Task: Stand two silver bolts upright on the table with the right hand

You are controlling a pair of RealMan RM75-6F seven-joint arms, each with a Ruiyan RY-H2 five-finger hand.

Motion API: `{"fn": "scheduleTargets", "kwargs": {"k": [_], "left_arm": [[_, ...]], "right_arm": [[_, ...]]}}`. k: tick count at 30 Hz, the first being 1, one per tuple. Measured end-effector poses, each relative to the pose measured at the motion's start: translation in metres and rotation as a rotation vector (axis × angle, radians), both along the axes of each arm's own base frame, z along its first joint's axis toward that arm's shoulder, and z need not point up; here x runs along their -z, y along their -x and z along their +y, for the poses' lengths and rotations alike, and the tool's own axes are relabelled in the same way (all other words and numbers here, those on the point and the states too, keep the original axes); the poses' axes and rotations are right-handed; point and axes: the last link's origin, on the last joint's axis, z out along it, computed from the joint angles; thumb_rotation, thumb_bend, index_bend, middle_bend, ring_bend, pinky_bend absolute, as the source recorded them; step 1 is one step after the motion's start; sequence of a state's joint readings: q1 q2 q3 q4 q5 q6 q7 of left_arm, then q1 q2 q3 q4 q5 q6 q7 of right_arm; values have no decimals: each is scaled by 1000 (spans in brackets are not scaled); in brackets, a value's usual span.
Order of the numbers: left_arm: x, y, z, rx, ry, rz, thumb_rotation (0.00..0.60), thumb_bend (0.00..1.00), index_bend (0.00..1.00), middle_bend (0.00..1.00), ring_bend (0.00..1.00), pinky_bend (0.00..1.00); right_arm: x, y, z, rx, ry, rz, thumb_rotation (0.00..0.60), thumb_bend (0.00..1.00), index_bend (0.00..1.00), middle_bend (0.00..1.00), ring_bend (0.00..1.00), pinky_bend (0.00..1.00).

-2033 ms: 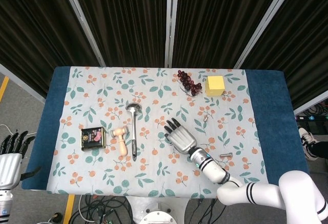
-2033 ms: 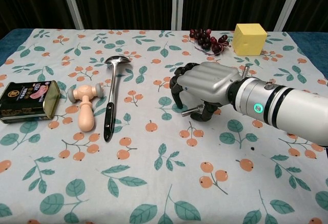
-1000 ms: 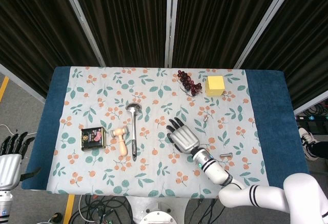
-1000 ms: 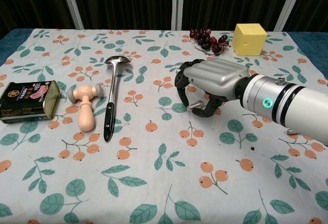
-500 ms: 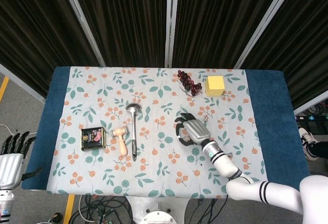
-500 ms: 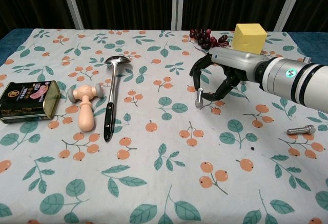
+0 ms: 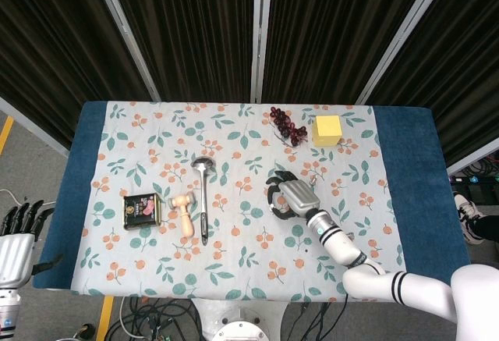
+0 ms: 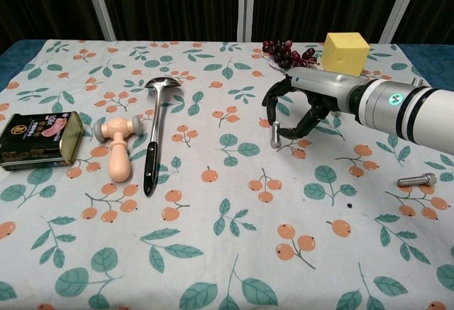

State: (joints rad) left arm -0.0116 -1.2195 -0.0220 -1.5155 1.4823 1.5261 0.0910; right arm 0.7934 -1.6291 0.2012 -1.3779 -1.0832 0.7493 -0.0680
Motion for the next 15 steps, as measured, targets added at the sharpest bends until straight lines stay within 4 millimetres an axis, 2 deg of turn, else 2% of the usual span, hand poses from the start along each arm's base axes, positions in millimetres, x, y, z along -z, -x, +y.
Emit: {"fn": "scheduleTargets", "kwargs": {"k": [15], "left_arm": [[1,0,1,0,3,1,600,0,168,56,6,0]], "right_arm": [[1,-2,-1,-8,-5,14,600,365,448,188,0,0]]}}
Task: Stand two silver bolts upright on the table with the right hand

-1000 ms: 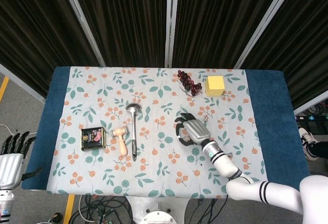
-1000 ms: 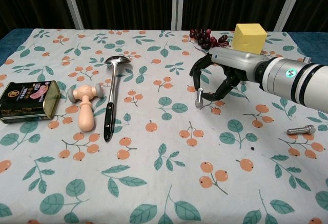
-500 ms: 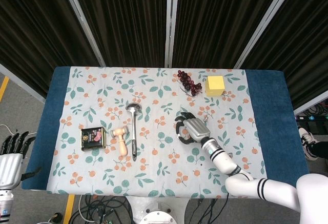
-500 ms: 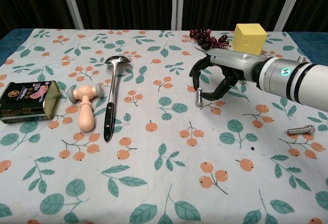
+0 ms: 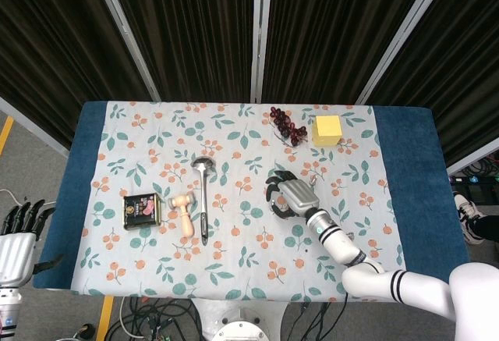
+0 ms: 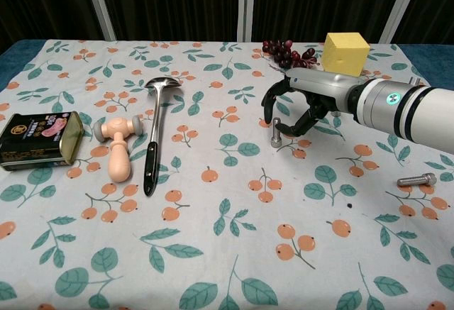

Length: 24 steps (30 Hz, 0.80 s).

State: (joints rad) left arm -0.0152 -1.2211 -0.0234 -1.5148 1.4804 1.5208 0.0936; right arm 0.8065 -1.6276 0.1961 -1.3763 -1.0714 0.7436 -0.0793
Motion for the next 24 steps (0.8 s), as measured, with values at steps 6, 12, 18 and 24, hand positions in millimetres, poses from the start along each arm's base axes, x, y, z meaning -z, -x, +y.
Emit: {"fn": "scheduleTargets", "kwargs": {"k": [6,12,18,24], "left_arm": [[0,0,0,2,0,0,600,0,168,56,6,0],[0,-1,0,4,-1,1,600,0,168,56,6,0],[-2,-2,0,11,-5,0,600,0,168,56,6,0],[-3,-2,0,13,-9,-3,600,0,168,56,6,0]], "right_arm": [[-1,-1,2,-21,0,16,600,306,399,178,0,0],[-4,-2,6,-47,11,26,600,200,322,161,0,0],[-19,-6,8,-93,80,22,600,193,279,148,0,0],[-64,4,23,-164,192,47,600,197,328,175,0,0]]}}
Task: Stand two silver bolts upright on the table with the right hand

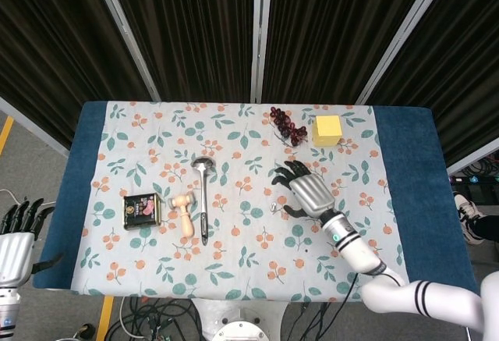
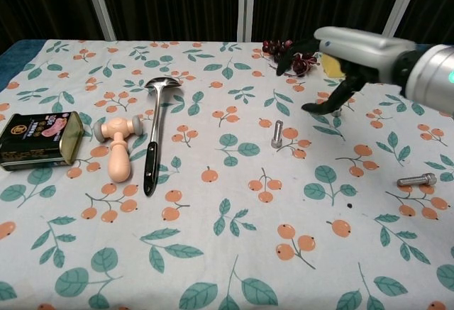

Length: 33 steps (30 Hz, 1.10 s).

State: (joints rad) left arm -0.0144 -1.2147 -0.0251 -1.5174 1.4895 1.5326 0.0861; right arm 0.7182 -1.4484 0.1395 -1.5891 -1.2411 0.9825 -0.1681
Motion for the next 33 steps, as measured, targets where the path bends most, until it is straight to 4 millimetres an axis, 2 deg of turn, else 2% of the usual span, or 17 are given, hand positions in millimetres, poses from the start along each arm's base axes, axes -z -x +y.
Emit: {"fn": "scheduleTargets", "kwargs": {"k": [4,6,10,12,19,28,33], "left_arm": [[0,-2,1,8,3,5,600,0,168,56,6,0],[0,-3,1,13,3,7,600,0,168,56,6,0],[0,-7,2,22,8,11,600,0,168,56,6,0],[1,-8,2,27,11,12,600,0,168,56,6,0],[2,-10,1,33,14,6,600,0,168,56,6,0],[0,-5,-4,19,8,-7,600,0,168,56,6,0],[0,-3,-6,14,5,-9,600,0,167,56,6,0]], "right_arm": [[-32,26,25,-38,61,63,600,225,401,196,0,0],[-42,41,39,-46,76,99,600,231,415,199,0,0],[-50,73,74,-49,84,176,600,238,421,200,0,0],[-51,85,82,-50,90,216,600,240,421,199,0,0],[-38,118,91,-35,103,308,600,268,421,185,0,0],[-3,133,89,-24,77,334,600,289,439,183,0,0],[3,138,88,-5,62,338,600,297,464,187,0,0]]}}
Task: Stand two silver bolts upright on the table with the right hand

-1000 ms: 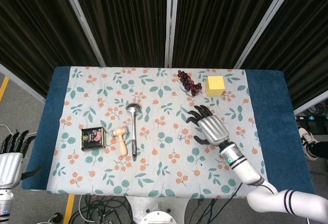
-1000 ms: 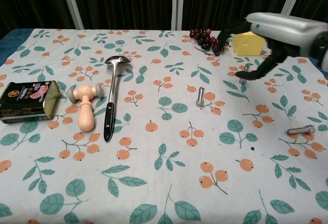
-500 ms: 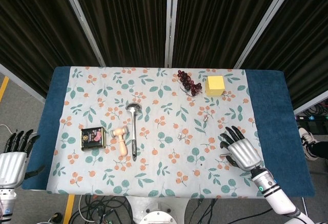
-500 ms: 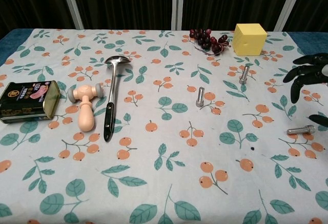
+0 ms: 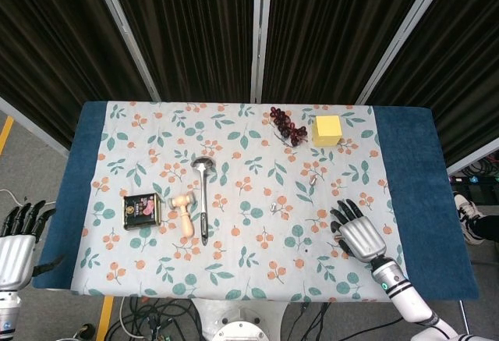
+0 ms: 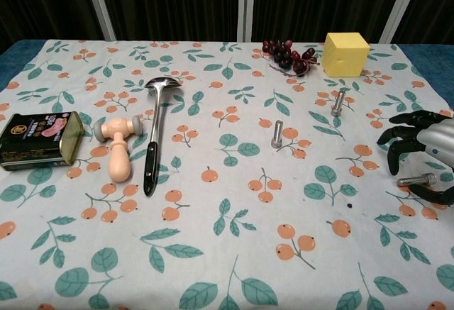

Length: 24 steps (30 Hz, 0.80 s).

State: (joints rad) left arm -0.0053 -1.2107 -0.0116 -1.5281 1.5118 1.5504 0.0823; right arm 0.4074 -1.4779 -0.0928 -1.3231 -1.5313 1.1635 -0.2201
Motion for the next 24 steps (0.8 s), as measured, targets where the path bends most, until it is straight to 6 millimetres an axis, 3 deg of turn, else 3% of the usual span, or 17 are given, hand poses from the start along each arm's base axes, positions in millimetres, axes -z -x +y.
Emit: {"fn": "scheduleTargets", "kwargs": {"k": [15,24], "left_arm": [[0,1,0,-4,-1,0,600,0,168,56,6,0],[0,1,1,0,0,1,600,0,167,56,6,0]], "right_arm": [[4,3,-3,39,-7,-16,600,316,507,202,0,0],[-2,0,-4,113,-4,-125,600,356,529,213,0,0]]}}
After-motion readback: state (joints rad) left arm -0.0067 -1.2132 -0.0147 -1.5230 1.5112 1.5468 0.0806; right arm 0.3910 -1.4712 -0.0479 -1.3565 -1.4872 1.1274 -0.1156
